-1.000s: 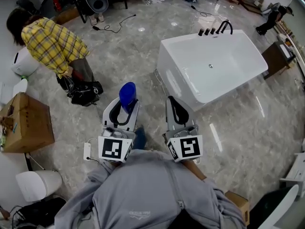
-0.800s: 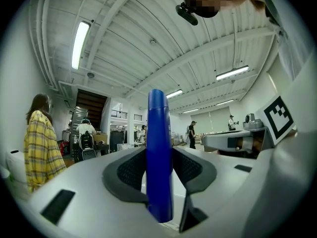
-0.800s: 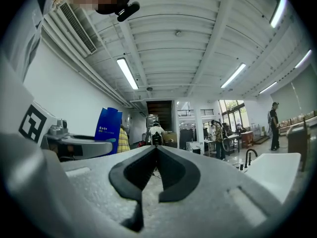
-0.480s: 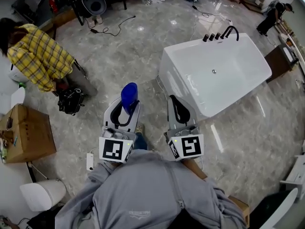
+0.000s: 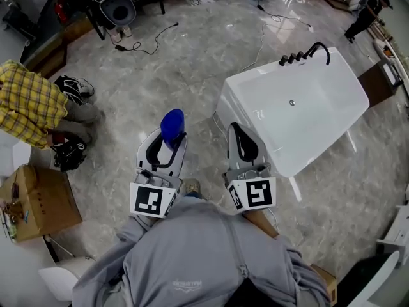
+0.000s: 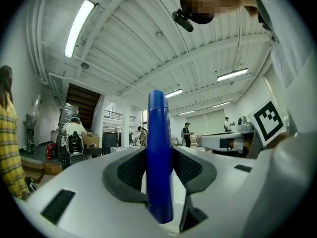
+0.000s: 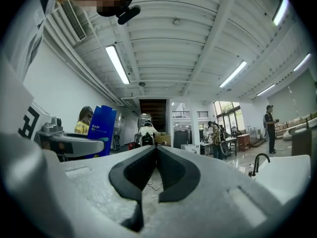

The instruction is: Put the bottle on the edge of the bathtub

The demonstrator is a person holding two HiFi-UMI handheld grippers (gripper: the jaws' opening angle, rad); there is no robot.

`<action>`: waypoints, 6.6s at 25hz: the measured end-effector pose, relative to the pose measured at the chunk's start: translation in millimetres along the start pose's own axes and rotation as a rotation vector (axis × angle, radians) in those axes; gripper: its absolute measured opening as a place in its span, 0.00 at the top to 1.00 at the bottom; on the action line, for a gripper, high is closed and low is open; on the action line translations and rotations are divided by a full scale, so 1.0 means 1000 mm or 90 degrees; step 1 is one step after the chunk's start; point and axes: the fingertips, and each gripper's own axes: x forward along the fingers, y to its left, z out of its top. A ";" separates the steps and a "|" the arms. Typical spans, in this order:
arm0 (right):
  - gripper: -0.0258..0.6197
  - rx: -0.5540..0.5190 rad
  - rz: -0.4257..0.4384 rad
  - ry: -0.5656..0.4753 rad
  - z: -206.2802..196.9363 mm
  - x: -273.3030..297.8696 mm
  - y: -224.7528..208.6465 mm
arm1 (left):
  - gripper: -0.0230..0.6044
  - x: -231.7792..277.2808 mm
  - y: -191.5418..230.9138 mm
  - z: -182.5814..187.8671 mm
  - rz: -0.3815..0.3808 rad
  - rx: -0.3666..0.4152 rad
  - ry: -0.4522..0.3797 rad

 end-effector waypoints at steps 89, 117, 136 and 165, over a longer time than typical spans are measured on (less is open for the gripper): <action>0.96 -0.047 -0.378 0.027 -0.074 0.435 -0.419 | 0.71 0.667 0.137 -0.052 -0.434 -0.081 -0.039; 0.96 -0.062 -0.834 0.065 -0.102 0.451 -0.669 | 0.72 0.927 -0.042 -0.083 -1.059 -0.163 -0.058; 0.96 -0.006 -0.851 0.104 -0.167 0.356 -0.664 | 0.72 0.853 -0.148 -0.151 -1.241 -0.208 -0.012; 0.96 0.080 -0.881 0.118 -0.364 0.280 -0.678 | 0.72 0.788 -0.238 -0.379 -1.413 0.011 -0.035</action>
